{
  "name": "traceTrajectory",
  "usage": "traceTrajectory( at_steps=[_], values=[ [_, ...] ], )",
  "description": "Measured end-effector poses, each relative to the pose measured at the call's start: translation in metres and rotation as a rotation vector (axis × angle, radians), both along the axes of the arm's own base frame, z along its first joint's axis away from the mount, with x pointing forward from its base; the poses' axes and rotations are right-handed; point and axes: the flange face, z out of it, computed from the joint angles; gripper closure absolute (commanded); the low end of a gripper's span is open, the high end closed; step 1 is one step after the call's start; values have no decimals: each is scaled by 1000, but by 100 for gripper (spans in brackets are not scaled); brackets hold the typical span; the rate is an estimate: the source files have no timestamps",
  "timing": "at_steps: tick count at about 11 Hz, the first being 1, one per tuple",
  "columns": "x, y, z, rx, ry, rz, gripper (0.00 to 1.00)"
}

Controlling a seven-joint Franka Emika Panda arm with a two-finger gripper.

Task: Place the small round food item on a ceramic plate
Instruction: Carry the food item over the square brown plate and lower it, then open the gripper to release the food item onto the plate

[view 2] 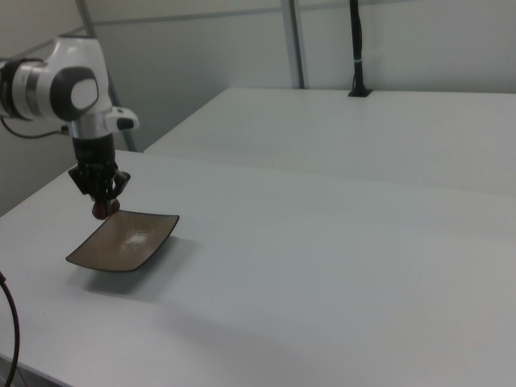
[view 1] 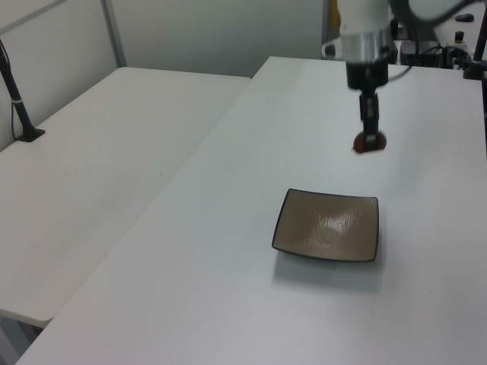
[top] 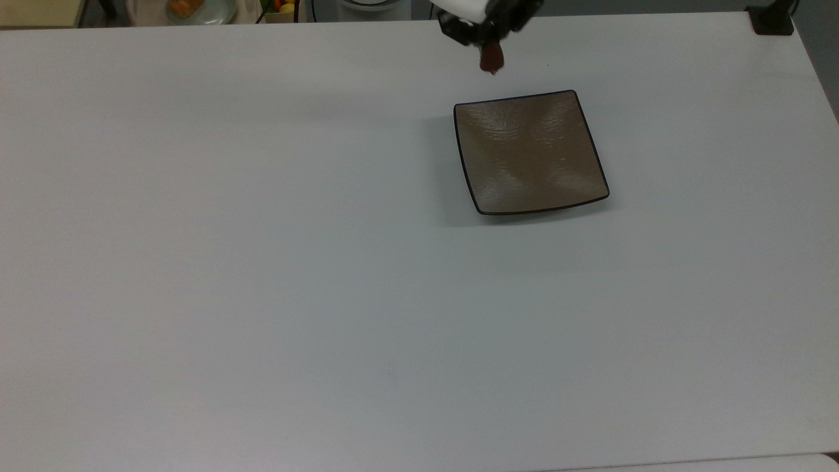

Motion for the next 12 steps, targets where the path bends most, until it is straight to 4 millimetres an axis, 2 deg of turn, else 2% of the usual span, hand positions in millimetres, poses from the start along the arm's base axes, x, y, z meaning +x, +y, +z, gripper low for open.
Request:
traceTrajectory(
  at_steps=[2,4,8,11,12],
  values=[
    [0,25,-38,9,-21,-19,100],
    [8,38,-72,28,-50,-41,100],
    [28,50,-111,72,-116,-66,98],
    [32,61,-146,69,-114,-49,92],
    [32,63,-153,58,-117,-38,81]
  ],
)
